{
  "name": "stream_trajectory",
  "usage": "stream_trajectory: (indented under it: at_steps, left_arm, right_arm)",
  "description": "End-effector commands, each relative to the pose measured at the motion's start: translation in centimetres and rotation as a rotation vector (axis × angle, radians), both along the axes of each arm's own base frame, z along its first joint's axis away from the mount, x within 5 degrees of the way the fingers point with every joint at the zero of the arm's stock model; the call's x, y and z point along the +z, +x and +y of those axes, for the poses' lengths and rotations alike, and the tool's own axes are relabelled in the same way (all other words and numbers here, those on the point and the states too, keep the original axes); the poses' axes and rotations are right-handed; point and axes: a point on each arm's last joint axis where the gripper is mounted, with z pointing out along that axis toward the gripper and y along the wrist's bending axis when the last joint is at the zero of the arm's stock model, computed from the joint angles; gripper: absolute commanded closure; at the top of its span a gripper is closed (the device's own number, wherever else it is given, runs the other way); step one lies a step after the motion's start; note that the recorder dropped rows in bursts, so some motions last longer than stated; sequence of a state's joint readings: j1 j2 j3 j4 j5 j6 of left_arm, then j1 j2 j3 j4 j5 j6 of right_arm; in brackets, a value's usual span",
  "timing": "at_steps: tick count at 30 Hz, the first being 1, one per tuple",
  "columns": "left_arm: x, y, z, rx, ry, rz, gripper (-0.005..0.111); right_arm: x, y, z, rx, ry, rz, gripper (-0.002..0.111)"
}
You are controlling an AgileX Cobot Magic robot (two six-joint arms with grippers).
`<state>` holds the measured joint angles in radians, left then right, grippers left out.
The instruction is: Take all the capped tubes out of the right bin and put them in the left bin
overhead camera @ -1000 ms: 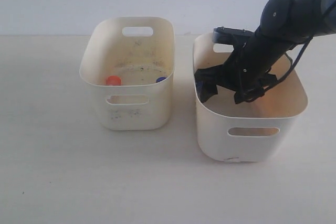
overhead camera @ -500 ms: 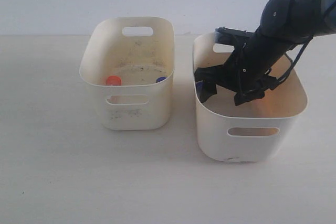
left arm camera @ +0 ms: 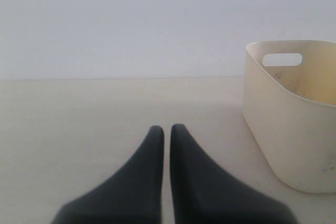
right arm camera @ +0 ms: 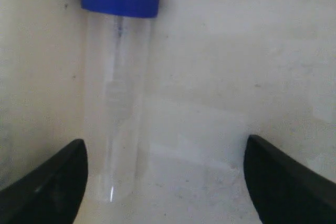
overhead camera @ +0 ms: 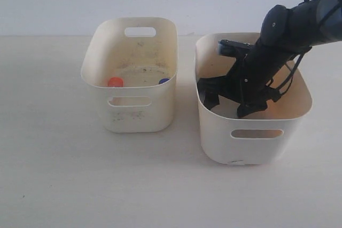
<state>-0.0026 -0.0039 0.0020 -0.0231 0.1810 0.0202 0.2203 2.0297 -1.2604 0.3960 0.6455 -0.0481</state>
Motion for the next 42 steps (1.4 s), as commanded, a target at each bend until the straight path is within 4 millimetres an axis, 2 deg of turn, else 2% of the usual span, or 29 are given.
stream_trajectory:
  at_steps: [1,6,10,13,14,17,21,22,24,25,26,35,42]
  left_arm:
    - [0.1,0.0,0.0,-0.007,-0.008,-0.005,0.103]
    - [0.1,0.0,0.0,-0.007,-0.008,-0.005,0.103]
    - [0.1,0.0,0.0,-0.007,-0.008,-0.005,0.103]
    - [0.1,0.0,0.0,-0.007,-0.008,-0.005,0.103]
    - [0.1,0.0,0.0,-0.007,-0.008,-0.005,0.103]
    - [0.1,0.0,0.0,-0.007,-0.008,-0.005,0.103]
    - [0.1,0.0,0.0,-0.007,-0.008,-0.005,0.103]
    - [0.1,0.0,0.0,-0.007,-0.008,-0.005,0.103]
    - [0.1,0.0,0.0,-0.007,-0.008,-0.005,0.103]
    - [0.1,0.0,0.0,-0.007,-0.008,-0.005,0.103]
    - [0.1,0.0,0.0,-0.007,-0.008,-0.005,0.103]
    - [0.1,0.0,0.0,-0.007,-0.008,-0.005,0.103]
    - [0.1,0.0,0.0,-0.007,-0.008,-0.005,0.103]
  right_arm:
    - [-0.5,0.0,0.0,0.001,-0.004,0.007,0.031]
    - [-0.6,0.1,-0.5,-0.026,-0.049,0.001,0.031]
    - [-0.8,0.0,-1.7,-0.056,-0.176,0.017,0.031]
    - [0.0,0.1,-2.2,-0.048,-0.233,-0.013,0.034]
    - [0.3,0.1,-2.2,-0.048,-0.235,-0.022,0.038]
    - [2.9,0.2,-2.2,-0.056,-0.215,-0.122,0.063]
    - [5.9,0.2,-2.5,-0.029,-0.228,-0.239,0.084]
    - [5.9,0.2,-2.6,-0.012,-0.246,-0.243,0.083]
    - [5.6,0.0,-2.7,0.023,-0.277,-0.219,0.065]
    - [5.3,0.0,-2.7,0.025,-0.28,-0.207,0.053]
    - [4.8,0.0,-2.7,0.027,-0.283,-0.192,0.049]
    - [2.5,-0.3,-1.8,0.091,-0.346,-0.113,0.049]
    - [2.2,-0.6,-1.5,0.125,-0.47,-0.1,0.049]
